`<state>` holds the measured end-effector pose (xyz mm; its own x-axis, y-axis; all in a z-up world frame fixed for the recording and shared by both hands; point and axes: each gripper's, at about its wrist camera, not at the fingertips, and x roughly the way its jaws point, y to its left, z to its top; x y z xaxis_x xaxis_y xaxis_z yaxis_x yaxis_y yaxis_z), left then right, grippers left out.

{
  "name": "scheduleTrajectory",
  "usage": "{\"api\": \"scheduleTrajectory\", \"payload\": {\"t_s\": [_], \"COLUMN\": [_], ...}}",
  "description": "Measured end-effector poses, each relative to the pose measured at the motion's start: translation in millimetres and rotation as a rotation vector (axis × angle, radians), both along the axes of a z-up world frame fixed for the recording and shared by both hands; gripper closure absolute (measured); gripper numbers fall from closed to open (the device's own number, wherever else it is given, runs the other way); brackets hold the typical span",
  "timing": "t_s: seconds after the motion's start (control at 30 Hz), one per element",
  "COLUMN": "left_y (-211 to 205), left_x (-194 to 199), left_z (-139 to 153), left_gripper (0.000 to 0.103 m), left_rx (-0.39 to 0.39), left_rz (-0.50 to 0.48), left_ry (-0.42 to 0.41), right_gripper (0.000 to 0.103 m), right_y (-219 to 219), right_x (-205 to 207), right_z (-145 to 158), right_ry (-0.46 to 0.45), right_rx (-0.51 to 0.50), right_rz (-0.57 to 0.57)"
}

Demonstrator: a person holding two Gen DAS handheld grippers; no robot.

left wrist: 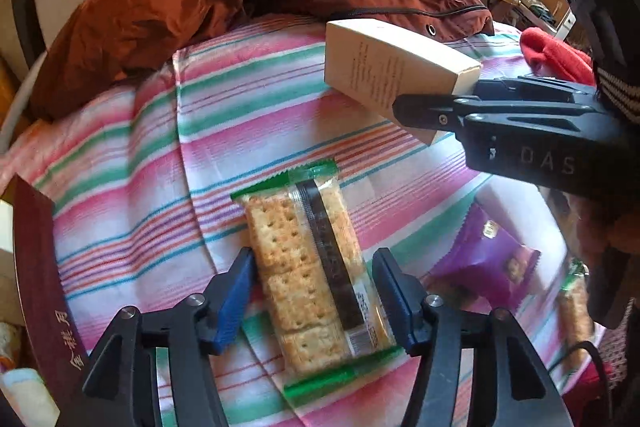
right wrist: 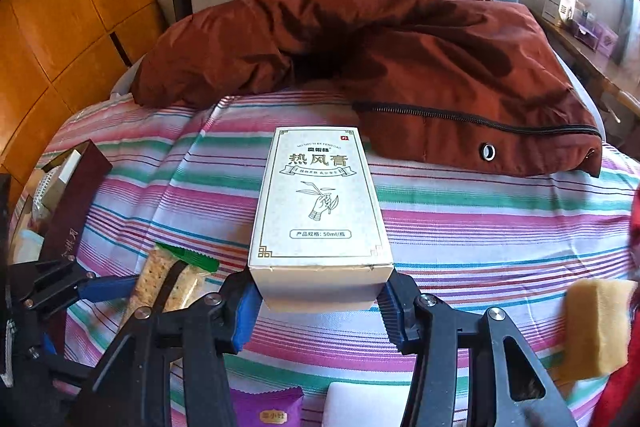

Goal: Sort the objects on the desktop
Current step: 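Carry the cracker packet into the tray while the right drops the white box there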

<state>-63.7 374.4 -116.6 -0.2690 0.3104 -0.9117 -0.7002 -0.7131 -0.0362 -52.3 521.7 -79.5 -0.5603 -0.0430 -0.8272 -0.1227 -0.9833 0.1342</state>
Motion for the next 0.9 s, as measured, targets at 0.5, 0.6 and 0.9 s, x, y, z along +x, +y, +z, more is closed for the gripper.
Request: {"api": "scheduleTrajectory", "payload": {"t_s": [0.5,0.6,0.9], "left_y": [-79,-111,-223], "left_x": [15,13,4], "left_z": [54,67,87], "left_gripper": [0.053,0.053,0.053], "left_rx": [0.181,0.218,0.232], "left_rz": [0.062,0.122,0.327], "left_ry": [0.065,0.079,0.155], "right_gripper": [0.052,0.052,0.052], "right_y": [-41,-64,-163], "right_x": [10,13,21], "right_z": [34,41,62], "right_ry": [0.087,0.103,0.139], "right_rx": [-0.043,-0.063,-0.132], "right_rz": [0.076,0.118,0.258]}}
